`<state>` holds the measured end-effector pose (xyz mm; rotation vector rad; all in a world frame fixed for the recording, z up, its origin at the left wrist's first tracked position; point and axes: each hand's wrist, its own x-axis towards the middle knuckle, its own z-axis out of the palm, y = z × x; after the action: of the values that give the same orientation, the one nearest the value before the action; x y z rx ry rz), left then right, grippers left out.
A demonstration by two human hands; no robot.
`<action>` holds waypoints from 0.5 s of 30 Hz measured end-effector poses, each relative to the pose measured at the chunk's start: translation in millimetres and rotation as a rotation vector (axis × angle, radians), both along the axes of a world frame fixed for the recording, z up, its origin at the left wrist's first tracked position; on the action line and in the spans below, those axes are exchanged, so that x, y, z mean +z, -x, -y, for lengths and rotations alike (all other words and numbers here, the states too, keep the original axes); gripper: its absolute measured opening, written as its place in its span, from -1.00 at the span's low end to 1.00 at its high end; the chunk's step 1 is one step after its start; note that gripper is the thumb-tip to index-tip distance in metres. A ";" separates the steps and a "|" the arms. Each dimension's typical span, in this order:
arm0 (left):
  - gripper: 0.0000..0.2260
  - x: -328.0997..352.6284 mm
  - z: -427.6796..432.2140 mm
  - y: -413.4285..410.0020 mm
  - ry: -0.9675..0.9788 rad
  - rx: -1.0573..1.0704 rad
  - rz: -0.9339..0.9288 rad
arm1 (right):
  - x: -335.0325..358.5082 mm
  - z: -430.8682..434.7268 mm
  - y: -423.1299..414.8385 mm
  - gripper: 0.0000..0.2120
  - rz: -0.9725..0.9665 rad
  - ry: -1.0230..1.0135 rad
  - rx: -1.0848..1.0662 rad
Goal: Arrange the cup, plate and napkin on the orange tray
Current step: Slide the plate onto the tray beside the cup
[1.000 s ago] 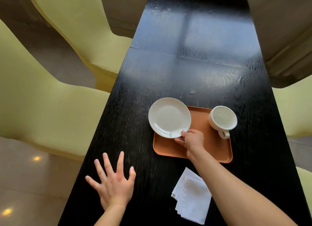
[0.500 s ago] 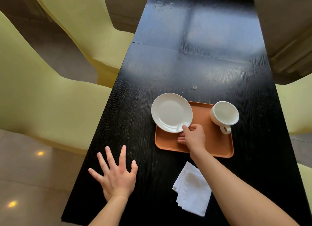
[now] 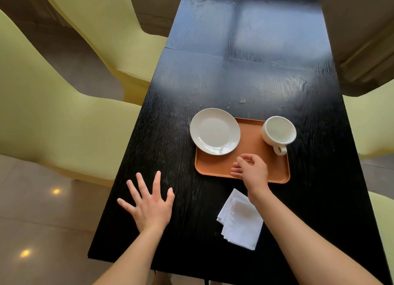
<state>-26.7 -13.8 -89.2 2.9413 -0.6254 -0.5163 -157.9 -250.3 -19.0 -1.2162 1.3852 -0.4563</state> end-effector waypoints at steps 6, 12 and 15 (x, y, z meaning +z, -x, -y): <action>-0.47 39.0 6.8 8.7 0.109 -0.006 -0.115 | 9.4 -29.5 68.6 -0.92 -0.197 0.141 0.173; -0.63 53.9 28.7 79.7 0.377 -0.398 -0.290 | 0.7 -53.3 116.8 -0.78 -0.528 0.420 0.436; -0.64 48.8 45.2 100.8 0.356 -0.616 -0.292 | -4.4 -62.7 122.3 -0.59 -0.626 0.492 0.672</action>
<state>-127.5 -59.1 -40.4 2.2486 -1.4132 -0.7656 -280.2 -187.7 -23.4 -2.2596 1.2825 0.0911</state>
